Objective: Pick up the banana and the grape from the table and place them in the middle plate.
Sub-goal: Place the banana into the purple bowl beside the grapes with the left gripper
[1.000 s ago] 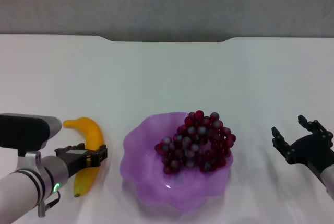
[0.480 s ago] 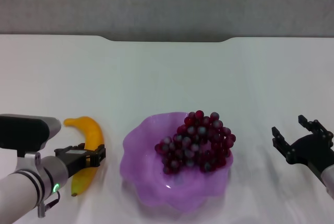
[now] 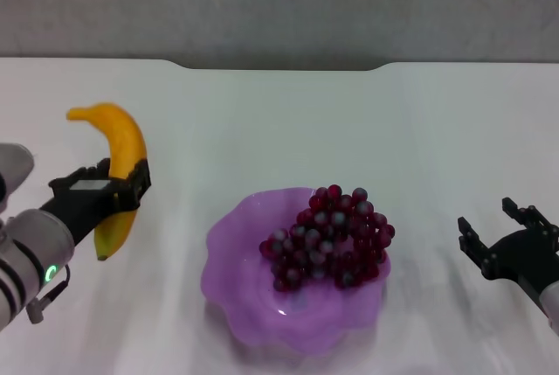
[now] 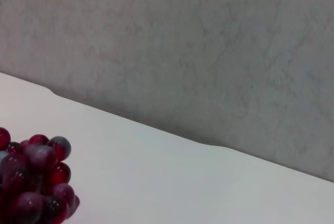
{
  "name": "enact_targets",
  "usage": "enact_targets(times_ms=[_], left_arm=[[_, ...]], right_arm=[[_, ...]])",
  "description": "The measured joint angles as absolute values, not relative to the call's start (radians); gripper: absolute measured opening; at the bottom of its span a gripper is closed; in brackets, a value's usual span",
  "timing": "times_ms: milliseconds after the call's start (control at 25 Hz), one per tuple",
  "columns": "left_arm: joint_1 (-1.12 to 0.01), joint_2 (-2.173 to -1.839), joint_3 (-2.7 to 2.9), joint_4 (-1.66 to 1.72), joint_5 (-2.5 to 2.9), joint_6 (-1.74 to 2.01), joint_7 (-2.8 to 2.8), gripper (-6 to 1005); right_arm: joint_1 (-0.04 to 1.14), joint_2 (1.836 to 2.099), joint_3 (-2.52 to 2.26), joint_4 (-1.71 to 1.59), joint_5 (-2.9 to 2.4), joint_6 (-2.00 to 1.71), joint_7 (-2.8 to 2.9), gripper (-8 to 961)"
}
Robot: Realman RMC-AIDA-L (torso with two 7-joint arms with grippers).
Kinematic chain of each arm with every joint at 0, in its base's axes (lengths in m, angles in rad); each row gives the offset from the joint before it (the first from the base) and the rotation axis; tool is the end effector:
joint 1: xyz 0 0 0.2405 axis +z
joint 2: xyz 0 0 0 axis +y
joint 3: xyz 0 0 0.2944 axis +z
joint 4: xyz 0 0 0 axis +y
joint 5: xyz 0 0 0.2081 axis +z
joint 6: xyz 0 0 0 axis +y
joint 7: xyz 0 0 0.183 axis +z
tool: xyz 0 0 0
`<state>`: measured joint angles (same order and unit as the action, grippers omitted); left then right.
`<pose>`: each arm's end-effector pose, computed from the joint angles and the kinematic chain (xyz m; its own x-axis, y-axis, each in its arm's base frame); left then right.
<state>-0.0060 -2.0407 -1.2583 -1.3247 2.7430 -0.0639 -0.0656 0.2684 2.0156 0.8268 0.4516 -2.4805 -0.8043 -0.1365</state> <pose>-0.3002 0.3585 -0.0476 0.6065 0.3994 0.6875 0.7862 -0.1720 -0.5936 0.3751 0.3430 -0.0892 0.8770 -0.1718 -0.4488 -0.4805 -0.3230 -0.8153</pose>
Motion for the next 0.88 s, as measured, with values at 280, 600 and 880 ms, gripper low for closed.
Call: enact_targets(times_ms=[280, 600, 880], left_arm=[[0.040, -2.039, -1.201, -1.478, 2.583, -0.222, 0.001, 503], [0.034, -2.041, -1.148, -1.513, 2.469, -0.363, 0.112, 506], [0.018, -2.045, -1.070, -1.475, 2.470, -0.327, 0.134, 508]], right_arm=[[0.262, 2.016, 0.827, 0.442, -2.480, -0.802, -0.136, 711], [0.274, 2.017, 0.827, 0.430, -2.480, -0.801, -0.136, 711], [0.280, 2.016, 0.831, 0.428, -2.480, -0.801, -0.137, 711]])
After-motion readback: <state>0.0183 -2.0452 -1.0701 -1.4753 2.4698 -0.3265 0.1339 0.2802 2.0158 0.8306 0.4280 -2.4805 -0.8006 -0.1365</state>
